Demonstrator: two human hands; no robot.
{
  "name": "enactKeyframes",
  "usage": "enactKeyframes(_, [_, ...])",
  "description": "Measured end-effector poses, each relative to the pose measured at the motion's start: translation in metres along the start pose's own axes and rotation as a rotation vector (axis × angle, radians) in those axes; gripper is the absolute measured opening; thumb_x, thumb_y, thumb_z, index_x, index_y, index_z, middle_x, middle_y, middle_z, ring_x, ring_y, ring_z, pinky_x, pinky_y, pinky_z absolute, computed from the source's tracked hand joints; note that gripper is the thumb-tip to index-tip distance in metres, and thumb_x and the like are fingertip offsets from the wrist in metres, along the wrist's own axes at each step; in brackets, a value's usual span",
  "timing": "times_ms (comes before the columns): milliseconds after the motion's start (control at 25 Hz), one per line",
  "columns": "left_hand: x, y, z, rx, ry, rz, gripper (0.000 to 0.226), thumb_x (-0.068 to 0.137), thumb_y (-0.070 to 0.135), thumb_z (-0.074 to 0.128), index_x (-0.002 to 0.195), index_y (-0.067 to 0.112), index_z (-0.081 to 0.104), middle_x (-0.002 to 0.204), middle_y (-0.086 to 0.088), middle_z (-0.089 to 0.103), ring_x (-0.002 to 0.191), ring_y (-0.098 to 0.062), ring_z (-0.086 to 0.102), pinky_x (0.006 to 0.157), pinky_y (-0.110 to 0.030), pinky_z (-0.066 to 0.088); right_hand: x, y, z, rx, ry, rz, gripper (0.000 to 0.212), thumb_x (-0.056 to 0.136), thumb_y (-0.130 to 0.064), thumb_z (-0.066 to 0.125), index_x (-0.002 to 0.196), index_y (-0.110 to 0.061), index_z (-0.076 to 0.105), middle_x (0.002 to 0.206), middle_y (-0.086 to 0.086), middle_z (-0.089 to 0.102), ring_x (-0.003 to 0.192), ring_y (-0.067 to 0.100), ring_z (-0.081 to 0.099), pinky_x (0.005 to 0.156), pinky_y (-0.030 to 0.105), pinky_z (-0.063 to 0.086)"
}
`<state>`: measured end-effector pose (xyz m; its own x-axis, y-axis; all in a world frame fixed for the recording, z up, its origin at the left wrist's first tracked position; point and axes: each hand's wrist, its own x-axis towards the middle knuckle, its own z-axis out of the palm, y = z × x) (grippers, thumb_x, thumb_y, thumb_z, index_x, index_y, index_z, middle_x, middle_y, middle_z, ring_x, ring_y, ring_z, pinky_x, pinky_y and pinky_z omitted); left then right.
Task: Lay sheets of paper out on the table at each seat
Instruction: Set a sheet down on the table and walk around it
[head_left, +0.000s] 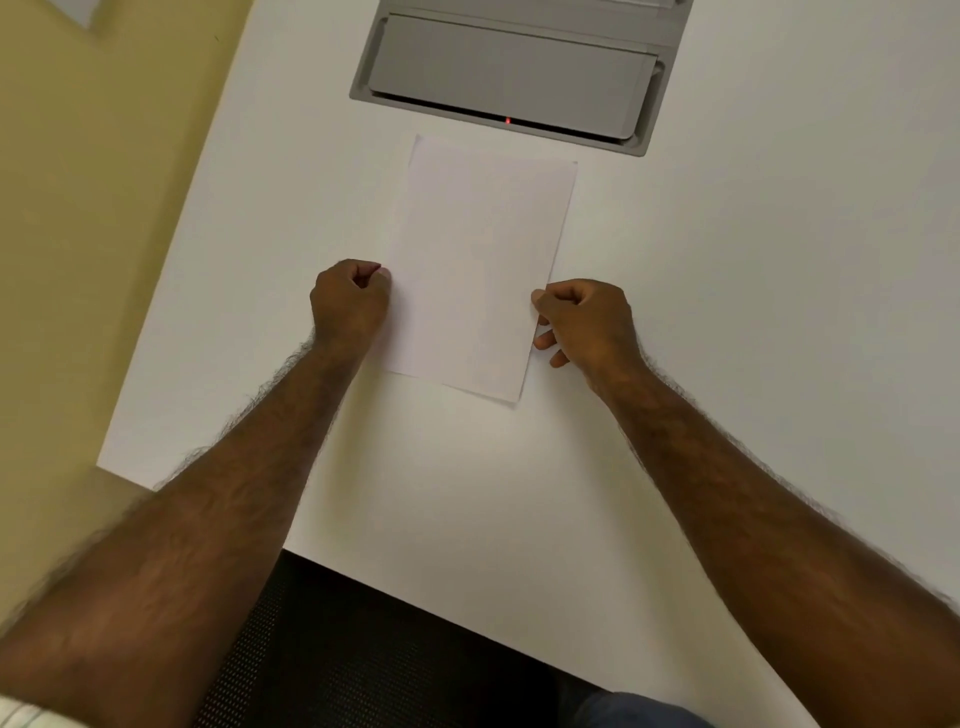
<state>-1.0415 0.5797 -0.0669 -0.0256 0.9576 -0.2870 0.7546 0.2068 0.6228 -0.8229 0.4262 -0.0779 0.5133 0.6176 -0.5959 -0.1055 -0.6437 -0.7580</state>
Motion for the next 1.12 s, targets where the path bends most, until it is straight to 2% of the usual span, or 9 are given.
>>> enactKeyframes(200, [-0.006, 0.009, -0.009, 0.069, 0.030, 0.027, 0.026, 0.092, 0.031, 0.066, 0.106, 0.014, 0.079, 0.097, 0.004, 0.076, 0.096, -0.018, 0.072, 0.089, -0.032, 0.057, -0.020, 0.010, -0.025, -0.024, -0.012, 0.029, 0.019, 0.098, -0.032, 0.074, 0.109, -0.016, 0.077, 0.091, -0.003, 0.078, 0.066, 0.015, 0.078, 0.047, 0.025, 0.058])
enactKeyframes(320, [-0.024, 0.018, -0.016, 0.056, 0.033, 0.057, 0.023, 0.091, 0.032, 0.065, 0.103, 0.016, 0.077, 0.093, 0.008, 0.073, 0.093, -0.015, 0.070, 0.083, -0.027, 0.052, -0.043, 0.017, -0.041, -0.023, 0.001, 0.028, 0.022, 0.098, -0.032, 0.074, 0.112, -0.015, 0.077, 0.095, 0.002, 0.079, 0.074, 0.020, 0.080, 0.050, 0.029, 0.060])
enactKeyframes(520, [-0.069, 0.037, -0.040, 0.047, 0.017, 0.191, 0.012, 0.091, 0.033, 0.066, 0.096, 0.025, 0.074, 0.084, 0.020, 0.067, 0.088, -0.008, 0.066, 0.070, -0.010, 0.041, -0.099, 0.039, -0.067, -0.020, 0.040, 0.005, 0.021, 0.098, -0.034, 0.075, 0.109, -0.017, 0.078, 0.093, 0.004, 0.082, 0.082, 0.026, 0.081, 0.075, 0.041, 0.065])
enactKeyframes(600, [-0.093, 0.043, -0.055, 0.036, 0.022, 0.248, 0.008, 0.091, 0.033, 0.066, 0.093, 0.029, 0.073, 0.083, 0.023, 0.066, 0.088, -0.008, 0.066, 0.073, -0.013, 0.043, -0.129, 0.047, -0.078, -0.010, 0.076, -0.008, 0.020, 0.097, -0.035, 0.075, 0.107, -0.018, 0.079, 0.090, 0.003, 0.082, 0.083, 0.025, 0.081, 0.081, 0.044, 0.065])
enactKeyframes(720, [-0.132, 0.044, -0.074, 0.013, 0.028, 0.310, 0.012, 0.092, 0.031, 0.067, 0.098, 0.024, 0.076, 0.087, 0.017, 0.070, 0.090, -0.010, 0.067, 0.082, -0.024, 0.048, -0.174, 0.057, -0.091, 0.026, 0.134, -0.031, 0.017, 0.097, -0.034, 0.075, 0.104, -0.019, 0.079, 0.089, 0.001, 0.082, 0.080, 0.024, 0.081, 0.080, 0.046, 0.065])
enactKeyframes(800, [-0.168, 0.044, -0.086, 0.002, 0.013, 0.366, 0.014, 0.093, 0.028, 0.068, 0.100, 0.020, 0.077, 0.089, 0.012, 0.071, 0.091, -0.011, 0.067, 0.084, -0.025, 0.048, -0.212, 0.063, -0.100, 0.045, 0.171, -0.047, 0.016, 0.097, -0.035, 0.075, 0.103, -0.020, 0.079, 0.089, -0.001, 0.082, 0.080, 0.023, 0.081, 0.079, 0.045, 0.065])
enactKeyframes(1120, [-0.320, 0.044, -0.121, -0.138, -0.083, 0.551, 0.016, 0.095, 0.027, 0.069, 0.104, 0.018, 0.077, 0.091, 0.015, 0.072, 0.088, -0.004, 0.067, 0.079, -0.014, 0.047, -0.369, 0.116, -0.127, 0.064, 0.269, -0.130, 0.011, 0.098, -0.035, 0.072, 0.101, -0.025, 0.077, 0.092, -0.004, 0.080, 0.085, 0.020, 0.080, 0.081, 0.044, 0.064])
